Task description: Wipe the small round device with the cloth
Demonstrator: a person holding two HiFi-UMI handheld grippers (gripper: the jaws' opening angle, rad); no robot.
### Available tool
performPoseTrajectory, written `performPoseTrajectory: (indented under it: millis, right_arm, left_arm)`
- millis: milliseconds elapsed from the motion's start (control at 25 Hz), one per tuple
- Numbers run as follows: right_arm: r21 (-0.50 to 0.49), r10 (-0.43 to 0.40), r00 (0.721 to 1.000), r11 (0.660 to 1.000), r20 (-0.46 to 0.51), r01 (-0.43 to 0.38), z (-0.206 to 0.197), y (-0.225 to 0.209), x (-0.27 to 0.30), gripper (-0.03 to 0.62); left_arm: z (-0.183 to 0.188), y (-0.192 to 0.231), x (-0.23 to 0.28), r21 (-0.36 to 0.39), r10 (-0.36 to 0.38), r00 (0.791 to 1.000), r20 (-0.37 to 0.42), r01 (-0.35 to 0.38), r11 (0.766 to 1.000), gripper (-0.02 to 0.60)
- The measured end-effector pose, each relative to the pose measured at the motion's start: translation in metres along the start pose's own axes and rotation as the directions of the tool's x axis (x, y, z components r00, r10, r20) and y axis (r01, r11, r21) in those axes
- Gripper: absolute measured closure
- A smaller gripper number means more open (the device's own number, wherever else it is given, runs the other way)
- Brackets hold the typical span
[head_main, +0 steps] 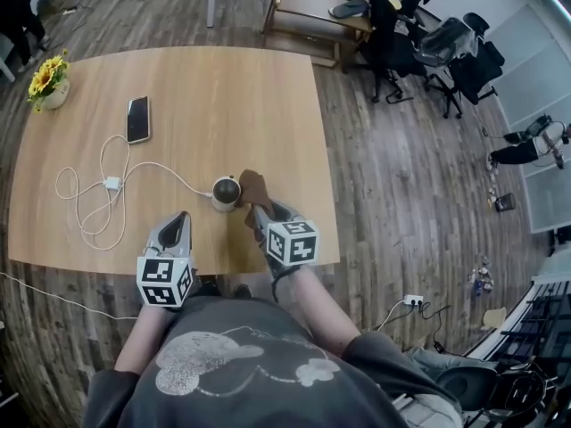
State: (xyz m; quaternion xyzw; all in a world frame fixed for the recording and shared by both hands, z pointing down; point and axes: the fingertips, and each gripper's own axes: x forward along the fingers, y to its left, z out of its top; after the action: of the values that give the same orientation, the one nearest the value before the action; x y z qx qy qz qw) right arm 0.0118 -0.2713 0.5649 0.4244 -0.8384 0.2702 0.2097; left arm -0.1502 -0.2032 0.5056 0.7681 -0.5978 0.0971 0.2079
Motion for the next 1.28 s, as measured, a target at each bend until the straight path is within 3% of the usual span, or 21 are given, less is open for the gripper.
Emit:
performPoseTrajectory:
  millis: [480, 680, 880, 1080, 1280]
  right_arm:
    - [-0.056, -0.019, 0.986, 0.998, -0.166, 0.010, -0.036, -0.002, 0.052, 0.510]
    - [-0.059, -0.055, 0.989, 0.997, -0.138, 0.047, -0.028, -0.010, 0.044, 0.510]
    - [-0.130, -0.062, 0.996, 0.990, -0.063, 0.053, 0.005, -0.014, 0.026, 0.510]
    - [-0.221, 0.009, 1.000, 0.975, -0.007, -0.010, 0.048, -0.011, 0.013, 0.510]
    - [-0.286, 0.170, 0.985, 0.945, 0.015, -0.158, 0.077, 0.009, 0.016, 0.510]
  left_arm:
    - [0.005, 0.032, 0.033, -0.005, -0.020, 1.000, -0.022, 0.020, 1.000, 0.563]
    - [0.007, 0.032, 0.051, -0.008, -0.069, 0.997, -0.036, 0.068, 0.998, 0.563]
    - [0.002, 0.029, 0.067, -0.013, -0.124, 0.990, -0.065, 0.123, 0.992, 0.563]
    - [0.005, 0.018, 0.075, 0.016, -0.142, 0.987, -0.074, 0.143, 0.990, 0.563]
    - [0.011, 0.017, 0.070, -0.004, -0.072, 0.996, -0.055, 0.072, 0.997, 0.563]
